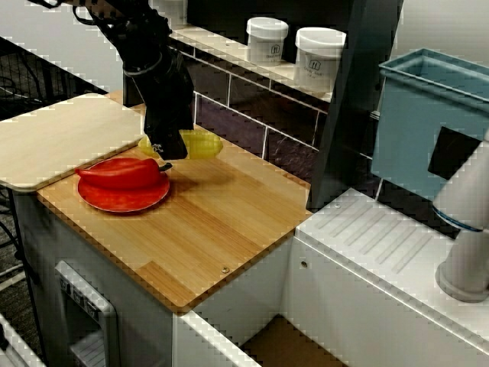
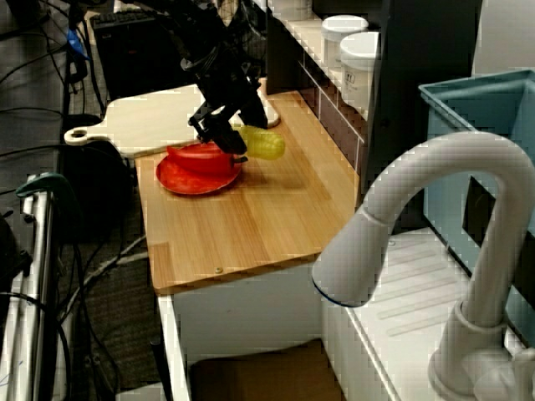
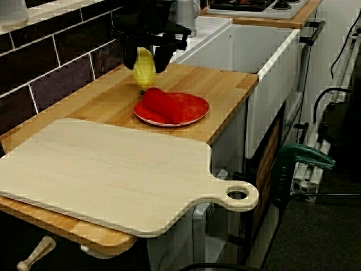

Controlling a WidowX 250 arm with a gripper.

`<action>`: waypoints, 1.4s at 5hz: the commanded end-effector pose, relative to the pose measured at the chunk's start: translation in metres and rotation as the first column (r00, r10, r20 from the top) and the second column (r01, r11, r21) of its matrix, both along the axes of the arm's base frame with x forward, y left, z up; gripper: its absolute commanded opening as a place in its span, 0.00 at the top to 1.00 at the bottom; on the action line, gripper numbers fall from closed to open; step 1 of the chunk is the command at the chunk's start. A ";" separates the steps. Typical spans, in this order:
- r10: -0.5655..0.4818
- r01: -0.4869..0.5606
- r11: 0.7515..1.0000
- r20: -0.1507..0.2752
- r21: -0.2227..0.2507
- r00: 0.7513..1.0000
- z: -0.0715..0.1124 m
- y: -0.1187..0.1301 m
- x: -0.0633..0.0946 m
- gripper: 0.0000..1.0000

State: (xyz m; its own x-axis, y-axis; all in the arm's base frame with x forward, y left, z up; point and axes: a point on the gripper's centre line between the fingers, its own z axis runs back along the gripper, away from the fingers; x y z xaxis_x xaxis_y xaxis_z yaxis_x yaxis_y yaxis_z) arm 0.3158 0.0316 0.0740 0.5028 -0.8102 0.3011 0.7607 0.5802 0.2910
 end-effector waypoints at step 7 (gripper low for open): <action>0.196 -0.202 0.979 -0.150 -0.031 0.969 0.014 -0.069 -0.027 1.00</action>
